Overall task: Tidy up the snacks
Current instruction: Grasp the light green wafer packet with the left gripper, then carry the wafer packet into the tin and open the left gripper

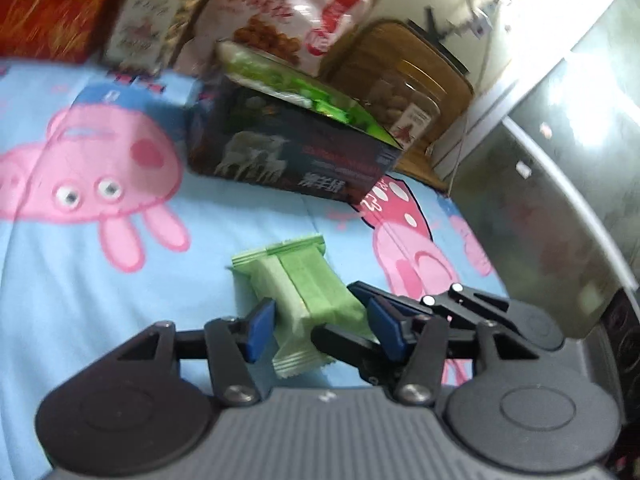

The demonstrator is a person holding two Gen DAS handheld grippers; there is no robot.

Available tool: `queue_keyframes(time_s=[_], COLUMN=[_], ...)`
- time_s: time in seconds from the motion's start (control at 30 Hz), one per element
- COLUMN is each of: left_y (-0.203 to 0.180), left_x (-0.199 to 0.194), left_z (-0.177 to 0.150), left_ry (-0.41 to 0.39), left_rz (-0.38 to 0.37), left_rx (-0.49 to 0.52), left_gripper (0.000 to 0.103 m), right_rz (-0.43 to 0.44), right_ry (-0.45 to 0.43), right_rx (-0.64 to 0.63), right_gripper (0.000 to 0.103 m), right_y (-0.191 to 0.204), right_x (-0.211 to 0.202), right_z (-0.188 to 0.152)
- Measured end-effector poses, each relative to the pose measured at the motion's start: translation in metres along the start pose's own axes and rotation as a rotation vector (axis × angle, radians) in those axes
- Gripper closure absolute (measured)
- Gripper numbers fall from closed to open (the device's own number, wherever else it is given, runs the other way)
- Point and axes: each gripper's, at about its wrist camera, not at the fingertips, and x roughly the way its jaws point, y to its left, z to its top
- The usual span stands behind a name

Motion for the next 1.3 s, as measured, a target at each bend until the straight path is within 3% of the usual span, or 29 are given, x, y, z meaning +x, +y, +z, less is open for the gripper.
queue_keyframes(time_s=[0.13, 0.33, 0.43, 0.53, 0.7, 0.83, 1.0, 1.1, 1.3], left_y=[0.028, 0.071, 0.086, 0.089, 0.085, 0.069, 0.05, 0.034, 0.021], left_x=[-0.015, -0.043, -0.055, -0.064, -0.064, -0.044, -0.01, -0.001, 0.004], left_z=[-0.002, -0.006, -0.011, -0.013, -0.007, 0.001, 0.005, 0.005, 0.002], left_ry=[-0.003, -0.047, -0.057, -0.078, -0.077, -0.037, 0.036, 0.03, 0.021], left_rz=[-0.026, 0.001, -0.044, -0.033, -0.063, -0.094, -0.079, -0.041, -0.001], left_rx=[-0.114, -0.241, -0.28, -0.261, -0.22, -0.167, -0.115, -0.052, -0.008], left_gripper=[0.051, 0.052, 0.052, 0.052, 0.049, 0.047, 0.046, 0.046, 0.049], right_rz=[0.045, 0.149, 0.179, 0.172, 0.093, 0.029, 0.014, 0.014, -0.004], right_ry=[-0.013, 0.002, 0.023, -0.001, -0.022, 0.002, 0.07, 0.069, 0.05], right_rx=[-0.047, -0.084, -0.108, -0.1, 0.023, 0.093, 0.155, 0.13, 0.086], right_gripper=[0.07, 0.07, 0.07, 0.069, 0.057, 0.028, 0.025, 0.025, 0.04], right_y=[0.016, 0.04, 0.051, 0.051, 0.022, 0.001, -0.008, -0.002, 0.011], right_x=[0.015, 0.044, 0.052, 0.044, 0.02, 0.008, 0.013, 0.012, 0.015], right_z=[0.008, 0.022, 0.025, 0.025, 0.013, -0.006, -0.022, -0.023, -0.019])
